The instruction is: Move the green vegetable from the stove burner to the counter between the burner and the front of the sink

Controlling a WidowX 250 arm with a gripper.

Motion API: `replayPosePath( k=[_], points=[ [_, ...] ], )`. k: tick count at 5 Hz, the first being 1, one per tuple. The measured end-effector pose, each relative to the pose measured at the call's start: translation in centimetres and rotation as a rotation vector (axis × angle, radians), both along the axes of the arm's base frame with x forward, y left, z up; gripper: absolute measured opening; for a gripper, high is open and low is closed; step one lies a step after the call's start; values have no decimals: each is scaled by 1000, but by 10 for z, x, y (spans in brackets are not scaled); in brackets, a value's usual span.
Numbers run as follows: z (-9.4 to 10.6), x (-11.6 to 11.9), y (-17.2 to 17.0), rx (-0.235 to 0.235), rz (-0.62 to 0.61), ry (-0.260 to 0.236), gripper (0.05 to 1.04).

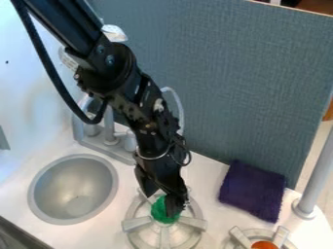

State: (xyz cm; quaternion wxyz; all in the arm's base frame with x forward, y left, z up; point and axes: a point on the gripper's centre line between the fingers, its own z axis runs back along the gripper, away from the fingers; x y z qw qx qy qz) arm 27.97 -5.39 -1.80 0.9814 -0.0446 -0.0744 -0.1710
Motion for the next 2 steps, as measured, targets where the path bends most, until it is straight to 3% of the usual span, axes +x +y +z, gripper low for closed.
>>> replayPosePath(
  k=[1, 2],
  points=[
    [-6, -2, 0, 3, 0, 21, 1001],
    [-12, -1, 3, 18, -15, 11, 1000]
  ],
)
